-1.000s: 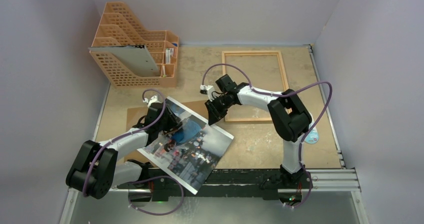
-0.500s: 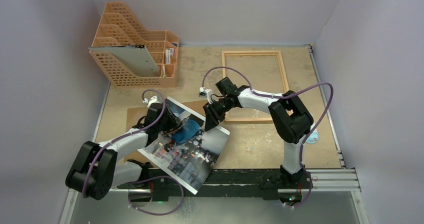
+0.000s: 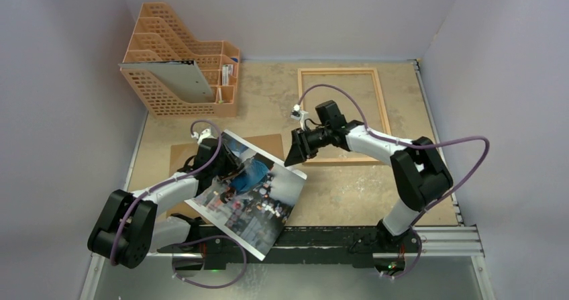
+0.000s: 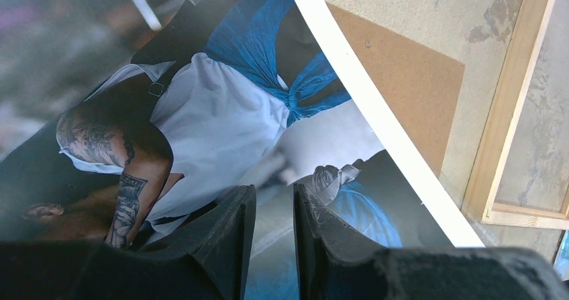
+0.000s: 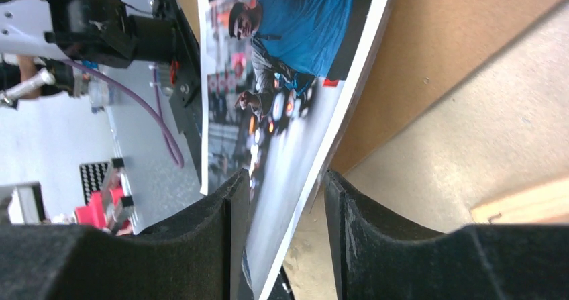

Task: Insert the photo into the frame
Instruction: Pick up the photo frame item at the center of the board.

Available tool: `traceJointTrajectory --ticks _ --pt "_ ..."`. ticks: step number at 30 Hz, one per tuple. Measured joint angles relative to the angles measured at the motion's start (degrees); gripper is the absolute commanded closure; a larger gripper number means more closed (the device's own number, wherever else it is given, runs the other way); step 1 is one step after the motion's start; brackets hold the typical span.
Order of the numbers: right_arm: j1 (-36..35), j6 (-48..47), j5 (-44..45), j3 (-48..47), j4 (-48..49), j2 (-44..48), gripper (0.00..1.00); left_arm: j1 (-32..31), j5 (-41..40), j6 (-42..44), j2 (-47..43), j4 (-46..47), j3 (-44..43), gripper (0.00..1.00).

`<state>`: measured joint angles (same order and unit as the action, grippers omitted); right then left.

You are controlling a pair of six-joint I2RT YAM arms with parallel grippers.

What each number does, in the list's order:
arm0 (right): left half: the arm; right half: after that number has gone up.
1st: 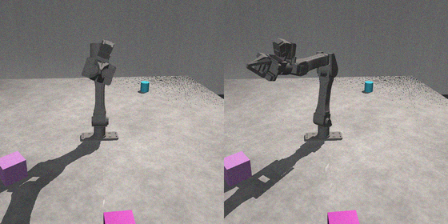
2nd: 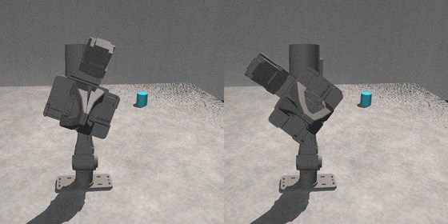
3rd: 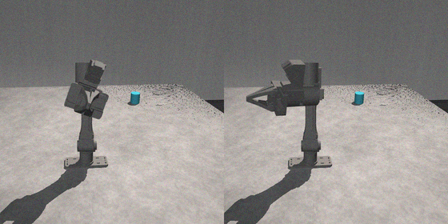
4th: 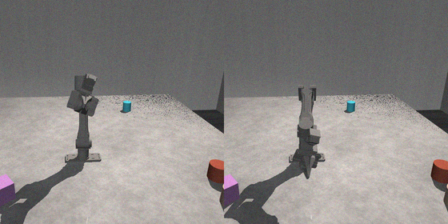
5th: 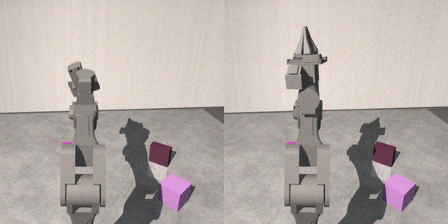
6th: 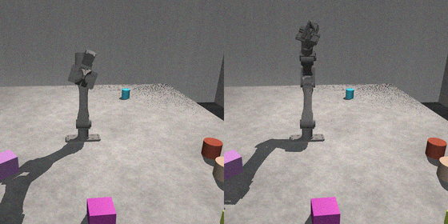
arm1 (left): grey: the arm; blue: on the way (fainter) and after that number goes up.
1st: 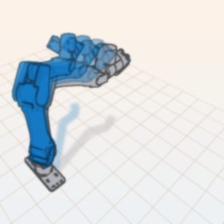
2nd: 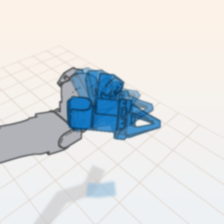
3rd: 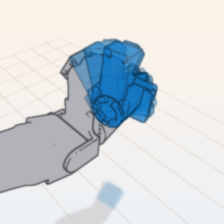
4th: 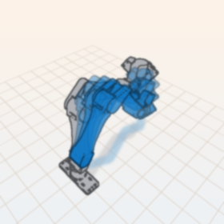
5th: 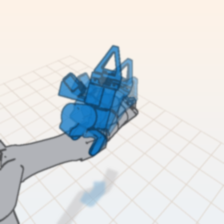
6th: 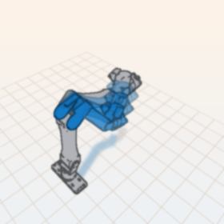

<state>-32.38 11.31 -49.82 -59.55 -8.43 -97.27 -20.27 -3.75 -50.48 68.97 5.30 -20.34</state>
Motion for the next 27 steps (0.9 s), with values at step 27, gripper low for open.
traceJointTrajectory --ticks 27 --pt "1.97 23.06 2.6 13.57 26.53 1.86 0.93 0.0 0.07 0.02 0.35 0.94 0.24 0.7"
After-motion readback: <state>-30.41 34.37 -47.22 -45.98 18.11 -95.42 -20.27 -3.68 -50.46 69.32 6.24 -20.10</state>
